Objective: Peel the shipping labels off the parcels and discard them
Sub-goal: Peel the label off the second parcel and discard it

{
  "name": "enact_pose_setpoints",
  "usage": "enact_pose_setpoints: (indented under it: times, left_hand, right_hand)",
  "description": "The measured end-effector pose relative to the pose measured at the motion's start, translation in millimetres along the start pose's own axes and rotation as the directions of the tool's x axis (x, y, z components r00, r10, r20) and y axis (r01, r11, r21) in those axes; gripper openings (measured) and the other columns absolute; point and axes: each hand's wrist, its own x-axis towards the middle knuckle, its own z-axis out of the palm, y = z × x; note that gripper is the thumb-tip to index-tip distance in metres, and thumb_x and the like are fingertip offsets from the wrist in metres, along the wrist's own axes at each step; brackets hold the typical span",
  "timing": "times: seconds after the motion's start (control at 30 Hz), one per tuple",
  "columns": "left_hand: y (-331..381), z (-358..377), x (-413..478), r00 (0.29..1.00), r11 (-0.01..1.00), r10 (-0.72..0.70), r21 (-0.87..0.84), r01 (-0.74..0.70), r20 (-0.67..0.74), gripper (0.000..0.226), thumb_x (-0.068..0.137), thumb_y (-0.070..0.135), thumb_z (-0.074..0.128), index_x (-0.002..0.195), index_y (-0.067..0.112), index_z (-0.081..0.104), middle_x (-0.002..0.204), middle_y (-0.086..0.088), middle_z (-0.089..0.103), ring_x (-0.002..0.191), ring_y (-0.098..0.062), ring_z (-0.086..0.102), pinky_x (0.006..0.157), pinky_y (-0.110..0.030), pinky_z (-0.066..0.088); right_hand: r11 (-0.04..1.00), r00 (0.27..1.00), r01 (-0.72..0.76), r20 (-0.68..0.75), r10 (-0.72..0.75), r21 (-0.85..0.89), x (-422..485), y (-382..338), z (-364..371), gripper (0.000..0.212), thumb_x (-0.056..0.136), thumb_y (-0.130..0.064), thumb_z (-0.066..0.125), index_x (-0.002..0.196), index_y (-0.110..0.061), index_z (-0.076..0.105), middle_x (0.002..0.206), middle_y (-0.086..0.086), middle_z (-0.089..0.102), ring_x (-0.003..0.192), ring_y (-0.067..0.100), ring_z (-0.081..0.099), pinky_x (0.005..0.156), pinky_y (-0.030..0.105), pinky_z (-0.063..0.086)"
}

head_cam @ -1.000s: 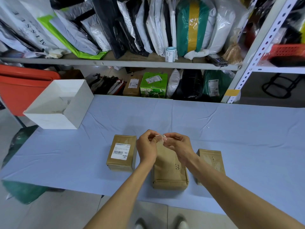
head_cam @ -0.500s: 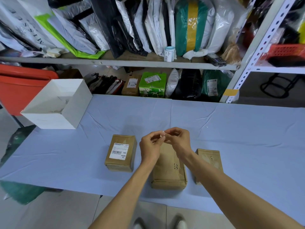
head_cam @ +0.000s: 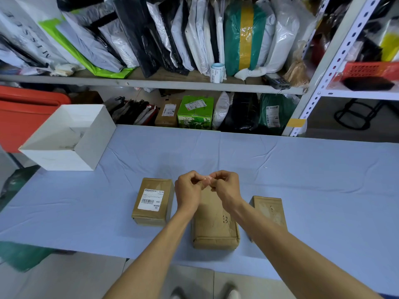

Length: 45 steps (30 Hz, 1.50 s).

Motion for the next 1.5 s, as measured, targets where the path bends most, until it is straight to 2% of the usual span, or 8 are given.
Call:
enact_pose_setpoints:
  times: [0.2, 0.37, 0.57, 0.8, 0.97, 1.23, 1.37, 1.5]
  left_hand:
    - [4.4, 5.2, -0.8, 1.0, 0.999, 0.025, -0.02, -0.025, 0.006, 0.021, 0.071, 0.023, 0.083, 0.061, 0.028, 0.066, 0.061, 0.012, 0.069, 0.062, -0.002, 0.066, 0.061, -0.015, 0.049]
    - [5.0, 8.1, -5.1, 0.994, 0.995, 0.103, -0.005, -0.103, 0.044, 0.013, 0.079, 0.028, 0.076, 0.09, 0.028, 0.069, 0.071, 0.009, 0.068, 0.069, 0.001, 0.063, 0.063, -0.009, 0.046]
    - [2.3, 7.7, -6.9, 0.983, 0.983, 0.183, 0.028, -0.184, 0.006, 0.002, 0.082, 0.021, 0.073, 0.082, 0.02, 0.072, 0.083, 0.01, 0.069, 0.079, -0.001, 0.064, 0.069, -0.007, 0.046]
    - [1.0, 2.7, -0.1, 0.995, 0.995, 0.097, 0.02, -0.097, 0.01, 0.006, 0.079, 0.013, 0.075, 0.075, 0.014, 0.071, 0.071, 0.006, 0.072, 0.068, -0.004, 0.068, 0.063, -0.015, 0.052]
    - [2.5, -2.1, 5.6, 0.996, 0.994, 0.082, 0.075, -0.078, -0.044, 0.018, 0.077, 0.004, 0.075, 0.068, 0.017, 0.066, 0.062, 0.012, 0.066, 0.058, 0.004, 0.062, 0.055, -0.007, 0.045]
    - [1.9, -4.0, 11.7, 0.998, 0.998, -0.063, -0.026, 0.063, -0.022, 0.026, 0.077, -0.005, 0.069, 0.06, 0.013, 0.062, 0.059, 0.001, 0.069, 0.051, -0.012, 0.061, 0.056, -0.025, 0.054]
    - [5.7, 0.5, 16.6, 0.967, 0.936, -0.248, -0.244, 0.253, 0.052, 0.006, 0.082, 0.001, 0.07, 0.077, 0.006, 0.07, 0.073, -0.011, 0.07, 0.061, -0.019, 0.067, 0.068, -0.029, 0.057]
    - [7.4, 1.1, 17.6, 0.965, 0.912, -0.251, -0.315, 0.262, 0.075, 0.002, 0.085, 0.004, 0.068, 0.086, 0.004, 0.07, 0.08, -0.011, 0.072, 0.072, -0.02, 0.072, 0.069, -0.024, 0.057]
  right_hand:
    - [0.995, 0.998, -0.058, -0.035, 0.055, -0.081, 4.6, -7.1, -0.4, 0.016, 0.083, 0.004, 0.057, 0.07, -0.005, 0.061, 0.057, 0.002, 0.058, 0.051, 0.01, 0.052, 0.047, 0.019, 0.042]
    - [0.994, 0.996, -0.077, -0.049, 0.073, -0.074, 4.8, -11.6, -3.9, 0.024, 0.082, 0.007, 0.053, 0.063, -0.006, 0.058, 0.059, 0.007, 0.059, 0.054, 0.015, 0.052, 0.047, 0.022, 0.041]
    - [0.995, 0.997, -0.082, 0.005, 0.083, -0.051, 2.5, -17.8, -6.9, 0.019, 0.081, 0.005, 0.06, 0.064, -0.003, 0.064, 0.057, 0.006, 0.062, 0.057, 0.016, 0.057, 0.05, 0.023, 0.046]
    - [0.988, 0.997, -0.068, 0.03, 0.064, 0.136, -7.9, -13.1, -4.0, 0.007, 0.084, 0.006, 0.064, 0.079, 0.01, 0.066, 0.07, 0.017, 0.069, 0.066, 0.024, 0.07, 0.067, 0.028, 0.059]
    - [0.982, 0.994, -0.037, 0.106, 0.018, 0.185, -11.3, -12.0, -3.3, 0.016, 0.086, 0.01, 0.058, 0.081, 0.003, 0.071, 0.076, 0.016, 0.073, 0.074, 0.025, 0.074, 0.07, 0.023, 0.059]
    - [0.967, 0.985, 0.17, 0.041, -0.165, -0.191, -7.4, 1.2, 1.3, 0.007, 0.083, -0.012, 0.07, 0.078, -0.017, 0.072, 0.068, -0.002, 0.072, 0.068, 0.013, 0.071, 0.072, 0.041, 0.061]
    - [0.905, 0.951, 0.295, 0.0, -0.31, -0.308, -8.2, -4.0, 2.0, 0.012, 0.087, -0.014, 0.065, 0.082, -0.022, 0.073, 0.072, -0.011, 0.07, 0.07, 0.003, 0.066, 0.068, 0.032, 0.059]
    - [0.866, 0.932, 0.363, 0.115, -0.345, -0.344, -6.9, -10.5, -4.2, 0.016, 0.09, -0.015, 0.062, 0.089, -0.025, 0.074, 0.078, -0.014, 0.072, 0.077, -0.001, 0.068, 0.071, 0.021, 0.056]
